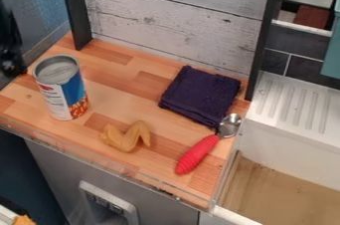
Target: Move the can to the upper middle side of the table
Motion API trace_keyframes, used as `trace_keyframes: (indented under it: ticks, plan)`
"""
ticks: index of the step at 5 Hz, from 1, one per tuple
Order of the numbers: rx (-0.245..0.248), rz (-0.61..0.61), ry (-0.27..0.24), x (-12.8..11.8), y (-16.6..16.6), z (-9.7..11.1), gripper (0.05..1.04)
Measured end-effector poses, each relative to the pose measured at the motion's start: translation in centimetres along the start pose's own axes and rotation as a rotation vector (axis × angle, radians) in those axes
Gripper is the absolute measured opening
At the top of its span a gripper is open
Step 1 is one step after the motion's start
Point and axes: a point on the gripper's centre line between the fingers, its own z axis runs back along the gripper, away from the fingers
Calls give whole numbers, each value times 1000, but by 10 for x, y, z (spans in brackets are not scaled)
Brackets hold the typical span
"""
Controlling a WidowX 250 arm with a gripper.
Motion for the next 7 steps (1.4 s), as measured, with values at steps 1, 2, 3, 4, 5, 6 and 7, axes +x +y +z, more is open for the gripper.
trace_keyframes:
  ticks: [1,2,3,4,5,6,7]
  plan:
    - [37,-7,-25,5,1,-21,1001]
    - [56,-3,-40,8,-1,-33,1001]
    - [83,-8,-43,5,1,-46,1001]
    - [90,-14,-24,-4,1,-50,1001]
    - [89,-6,-27,-11,0,-51,1000]
    - [73,7,-50,-20,0,-49,1001]
    - [62,57,-54,-34,0,-46,1001]
